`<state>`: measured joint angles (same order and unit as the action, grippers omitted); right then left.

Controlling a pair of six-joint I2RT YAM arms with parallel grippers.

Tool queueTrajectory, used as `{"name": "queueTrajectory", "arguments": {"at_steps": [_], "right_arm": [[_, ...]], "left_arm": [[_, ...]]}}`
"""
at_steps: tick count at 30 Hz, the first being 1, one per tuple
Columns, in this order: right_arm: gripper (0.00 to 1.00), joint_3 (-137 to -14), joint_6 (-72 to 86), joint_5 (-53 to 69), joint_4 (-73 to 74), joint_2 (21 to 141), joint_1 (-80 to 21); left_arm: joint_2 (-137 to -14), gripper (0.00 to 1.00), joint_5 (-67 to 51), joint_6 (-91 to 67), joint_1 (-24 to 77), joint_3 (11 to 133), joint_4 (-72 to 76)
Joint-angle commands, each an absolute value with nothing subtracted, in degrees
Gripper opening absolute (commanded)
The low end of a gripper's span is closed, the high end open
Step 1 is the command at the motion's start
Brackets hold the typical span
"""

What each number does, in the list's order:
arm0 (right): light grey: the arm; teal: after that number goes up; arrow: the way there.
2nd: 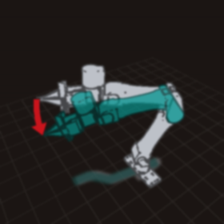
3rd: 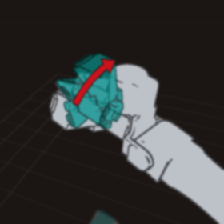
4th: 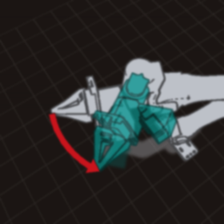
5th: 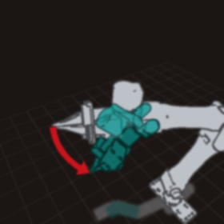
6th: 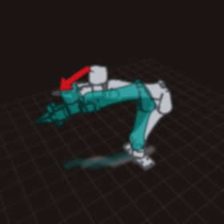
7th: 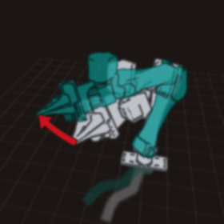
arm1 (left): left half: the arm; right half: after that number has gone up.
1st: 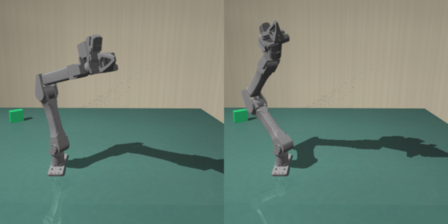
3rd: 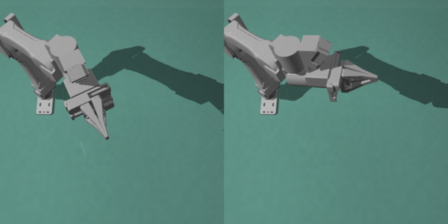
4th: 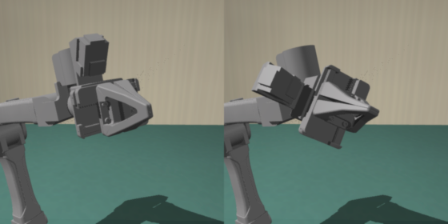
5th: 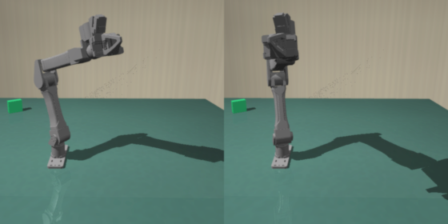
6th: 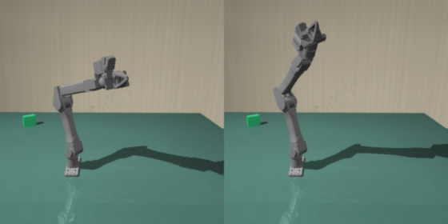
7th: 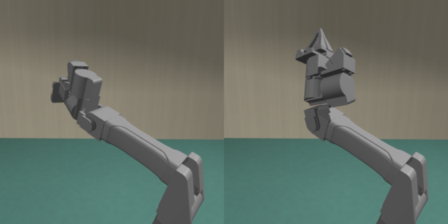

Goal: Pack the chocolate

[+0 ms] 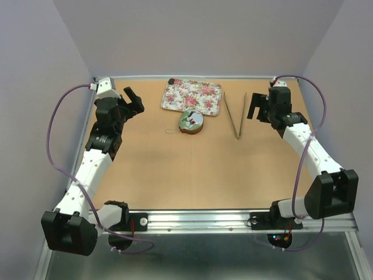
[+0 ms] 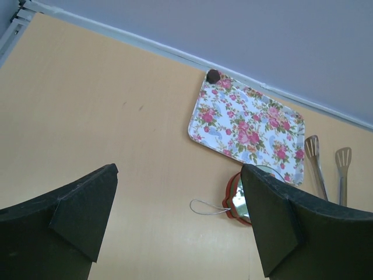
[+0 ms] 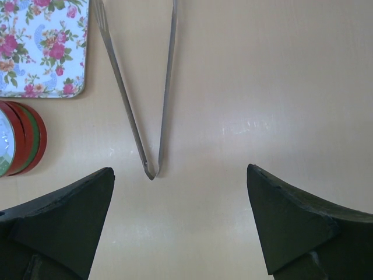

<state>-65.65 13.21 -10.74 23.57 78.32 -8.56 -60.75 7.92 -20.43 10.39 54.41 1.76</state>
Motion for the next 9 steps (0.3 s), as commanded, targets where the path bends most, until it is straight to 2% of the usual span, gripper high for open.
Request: {"name": "queueTrajectory", "arguments": {"at_steps": [1,9], "right_arm": [[1.0,-64.51,12.75,-11.16,22.24,76.82,-8.52],[1.0,-64.42,12.13,-10.99,22.24,76.55,-8.53]], "left_arm": [[-60.64,0.99,9.06,-18.99,10.55,57.13,0.7],[-60.91,0.98,6.15,-18.11,10.55,56.95,2.55]]}}
